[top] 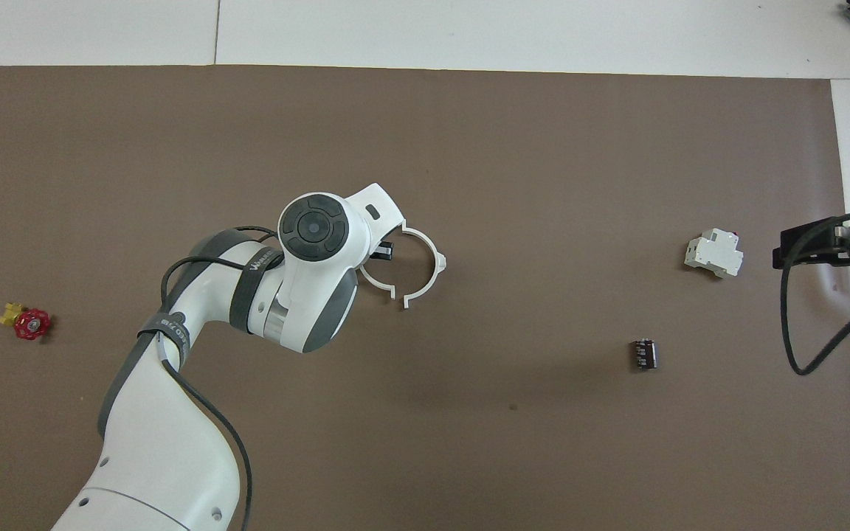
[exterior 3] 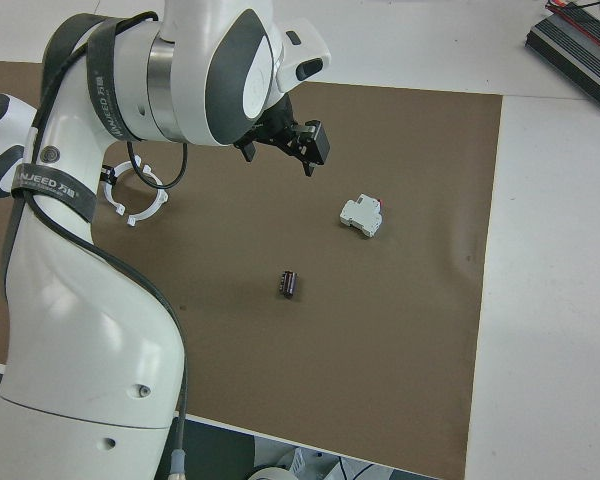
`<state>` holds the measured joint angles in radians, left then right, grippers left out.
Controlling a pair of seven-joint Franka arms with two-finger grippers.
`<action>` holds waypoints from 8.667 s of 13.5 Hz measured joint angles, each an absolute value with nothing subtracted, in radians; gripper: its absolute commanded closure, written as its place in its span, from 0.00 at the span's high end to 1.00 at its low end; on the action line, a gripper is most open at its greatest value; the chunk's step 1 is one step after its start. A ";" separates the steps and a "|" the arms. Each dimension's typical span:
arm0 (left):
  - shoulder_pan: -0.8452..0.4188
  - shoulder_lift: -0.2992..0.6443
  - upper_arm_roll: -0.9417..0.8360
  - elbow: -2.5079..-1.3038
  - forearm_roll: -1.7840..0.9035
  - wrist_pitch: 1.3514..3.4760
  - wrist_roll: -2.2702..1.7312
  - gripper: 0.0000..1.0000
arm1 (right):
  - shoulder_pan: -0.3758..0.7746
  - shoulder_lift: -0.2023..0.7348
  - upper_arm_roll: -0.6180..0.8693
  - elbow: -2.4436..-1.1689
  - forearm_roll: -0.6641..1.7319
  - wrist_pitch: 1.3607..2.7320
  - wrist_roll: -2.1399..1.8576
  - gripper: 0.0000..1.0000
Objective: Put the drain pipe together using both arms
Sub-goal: 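Align the held half-ring's ends with the placed half-ring using the left gripper, then push the held half-ring onto the placed one with the left gripper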
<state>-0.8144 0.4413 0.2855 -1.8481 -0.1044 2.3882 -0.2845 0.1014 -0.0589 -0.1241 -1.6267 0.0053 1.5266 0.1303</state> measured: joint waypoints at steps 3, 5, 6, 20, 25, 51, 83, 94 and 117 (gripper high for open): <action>-0.834 0.428 0.288 -1.878 -0.085 2.390 -0.301 0.00 | 0.103 -0.059 -0.120 -1.627 0.007 1.527 0.130 1.00; -0.834 0.420 0.288 -1.889 -0.079 2.390 -0.301 0.00 | 0.103 -0.059 -0.116 -1.627 0.007 1.527 0.130 1.00; -0.834 0.419 0.288 -1.890 -0.076 2.393 -0.301 0.00 | 0.103 -0.059 -0.116 -1.627 0.007 1.527 0.130 1.00; -0.834 0.419 0.296 -1.910 -0.069 2.502 -0.300 0.00 | 0.103 -0.059 -0.116 -1.627 0.007 1.527 0.130 1.00; -0.834 0.419 0.296 -1.928 -0.068 2.511 -0.300 0.00 | 0.103 -0.059 -0.116 -1.627 0.007 1.527 0.130 1.00; -0.837 0.418 0.290 -1.946 -0.064 2.561 -0.281 0.00 | 0.103 -0.059 -0.116 -1.627 0.007 1.527 0.130 1.00; -0.861 0.402 0.289 -1.971 -0.065 2.562 -0.340 0.00 | 0.103 -0.059 -0.116 -1.627 0.007 1.527 0.130 1.00; -0.861 0.404 0.290 -1.975 -0.065 2.598 -0.343 0.00 | 0.103 -0.059 -0.116 -1.627 0.007 1.527 0.130 1.00; -0.843 0.319 0.304 -1.973 -0.065 2.490 -0.354 1.00 | 0.103 -0.059 -0.116 -1.627 0.007 1.527 0.130 1.00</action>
<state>-0.8433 0.3195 0.3037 -1.9730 -0.0654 2.4905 -0.3538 0.1029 -0.0591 -0.1155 -1.6266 0.0068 1.5266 0.1303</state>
